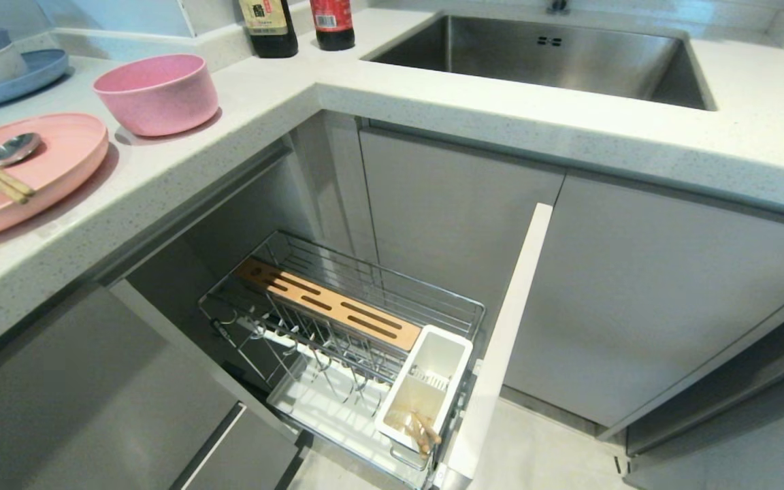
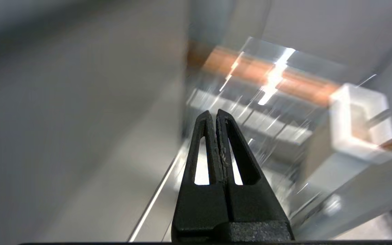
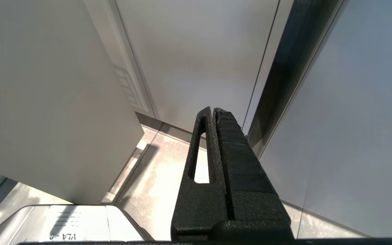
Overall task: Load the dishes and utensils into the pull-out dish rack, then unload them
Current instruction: Pick up the chopsticks and place it in the cupboard
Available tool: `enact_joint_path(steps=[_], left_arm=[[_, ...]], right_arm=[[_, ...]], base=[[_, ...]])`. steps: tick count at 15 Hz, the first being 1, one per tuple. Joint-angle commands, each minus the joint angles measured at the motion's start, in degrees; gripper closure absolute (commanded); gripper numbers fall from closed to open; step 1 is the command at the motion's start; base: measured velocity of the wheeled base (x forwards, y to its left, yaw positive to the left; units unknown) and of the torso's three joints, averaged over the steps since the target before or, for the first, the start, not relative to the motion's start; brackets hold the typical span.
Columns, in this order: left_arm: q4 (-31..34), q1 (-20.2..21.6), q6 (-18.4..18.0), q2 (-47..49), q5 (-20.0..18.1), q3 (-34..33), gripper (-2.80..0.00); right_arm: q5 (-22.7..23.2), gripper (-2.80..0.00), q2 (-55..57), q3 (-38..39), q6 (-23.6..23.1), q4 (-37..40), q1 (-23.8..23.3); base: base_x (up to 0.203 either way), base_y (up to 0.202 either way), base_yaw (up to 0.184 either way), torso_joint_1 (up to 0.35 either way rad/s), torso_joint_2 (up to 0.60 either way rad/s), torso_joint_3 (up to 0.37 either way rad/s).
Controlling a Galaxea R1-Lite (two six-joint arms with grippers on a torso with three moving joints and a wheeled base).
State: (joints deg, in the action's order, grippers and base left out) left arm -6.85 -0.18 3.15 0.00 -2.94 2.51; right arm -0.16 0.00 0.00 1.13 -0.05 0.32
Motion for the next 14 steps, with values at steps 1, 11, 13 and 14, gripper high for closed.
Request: enact_joint_path(steps=[1, 11, 13, 14], left_arm=[[1.0, 0.0, 0.2, 0.1, -4.4, 6.9, 0.0], [22.3, 5.0, 13.8, 33.6, -20.1, 74.3, 0.0], [22.9, 7.3, 20.6, 45.3, -16.2, 86.4, 0.0], [23.5, 8.0, 23.2, 50.6, -13.8, 91.7, 0.0]], right_arm=[[0.0, 0.0, 0.0, 0.1, 0.0, 0.0, 0.1], [0.0, 0.0, 0.0, 0.1, 0.0, 0.0, 0.0], [0.0, 0.0, 0.0, 0.1, 0.0, 0.0, 0.0], [0.1, 0.0, 0.0, 0.1, 0.0, 0.0, 0.0]], base=[[0.0, 0.0, 0.0, 0.0, 0.0, 0.0], [0.0, 0.0, 0.0, 0.0, 0.0, 0.0], [0.0, 0.0, 0.0, 0.0, 0.0, 0.0], [0.0, 0.0, 0.0, 0.0, 0.0, 0.0]])
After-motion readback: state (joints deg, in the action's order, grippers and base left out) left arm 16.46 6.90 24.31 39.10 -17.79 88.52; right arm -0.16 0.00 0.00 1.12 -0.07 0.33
